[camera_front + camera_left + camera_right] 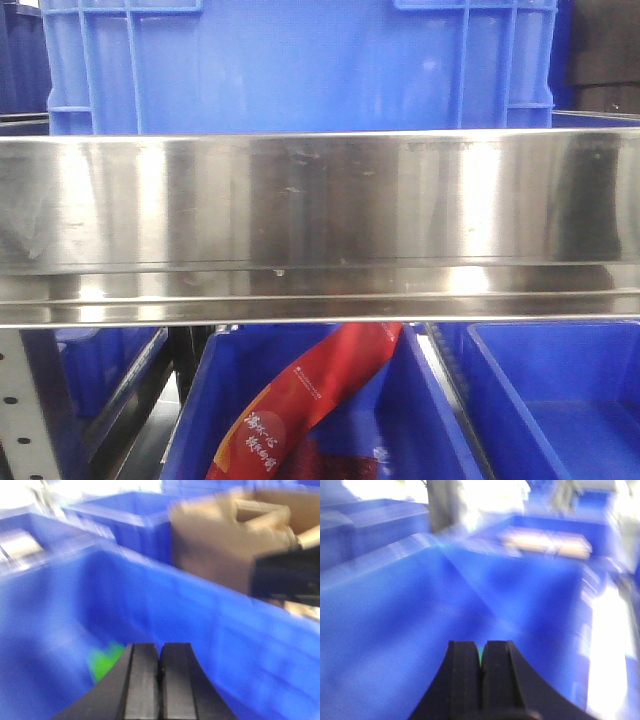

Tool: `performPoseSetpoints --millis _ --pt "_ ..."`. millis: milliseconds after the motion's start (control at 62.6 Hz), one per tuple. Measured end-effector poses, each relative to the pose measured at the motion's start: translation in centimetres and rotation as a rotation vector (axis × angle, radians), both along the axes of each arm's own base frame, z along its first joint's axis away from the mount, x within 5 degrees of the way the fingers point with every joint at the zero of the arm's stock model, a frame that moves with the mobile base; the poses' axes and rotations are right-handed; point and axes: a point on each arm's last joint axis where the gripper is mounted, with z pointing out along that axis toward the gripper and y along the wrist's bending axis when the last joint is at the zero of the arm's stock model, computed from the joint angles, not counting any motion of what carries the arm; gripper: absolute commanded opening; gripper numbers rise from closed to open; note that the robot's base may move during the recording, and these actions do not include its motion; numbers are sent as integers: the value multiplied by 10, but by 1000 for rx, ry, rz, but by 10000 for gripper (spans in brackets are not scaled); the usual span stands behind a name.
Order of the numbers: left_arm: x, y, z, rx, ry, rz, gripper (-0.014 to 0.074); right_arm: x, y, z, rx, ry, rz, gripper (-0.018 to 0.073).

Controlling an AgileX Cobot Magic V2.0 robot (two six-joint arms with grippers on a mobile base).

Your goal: Grab block from conveyor and place in blue bin

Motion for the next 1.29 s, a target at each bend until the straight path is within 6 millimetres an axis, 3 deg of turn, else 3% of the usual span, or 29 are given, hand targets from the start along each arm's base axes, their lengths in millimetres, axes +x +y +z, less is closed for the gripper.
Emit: performPoseSetpoints --millis 128,208,303,399,575,703,894,1102,1294 --pt "-11 22 14 -59 27 91 -111 -17 -28 15 10 -24 -65 -160" --pt "-29 33 23 -46 -10 117 -111 -37 -45 27 30 -73 -99 -160" --pt "-51 42 22 -28 -23 126 -111 -56 -55 25 44 -109 -117 -160" --pt "-74 53 4 -6 -12 144 -111 -76 -62 13 53 -133 -122 -160" --pt "-120 73 -44 13 12 180 -111 -115 -75 -35 43 -108 -126 -160" --pt "-161 90 -66 -19 -49 212 -111 -147 -85 -66 42 -105 -126 -162" --pt "-205 111 -100 -73 -154 258 -111 -183 -96 -99 55 -139 -126 -162" --pt "-238 123 -118 -121 -246 264 -111 -207 -104 -101 87 -228 -125 -162" --pt "-261 132 -112 -182 -364 267 -111 -216 -107 -97 107 -279 -125 -162"
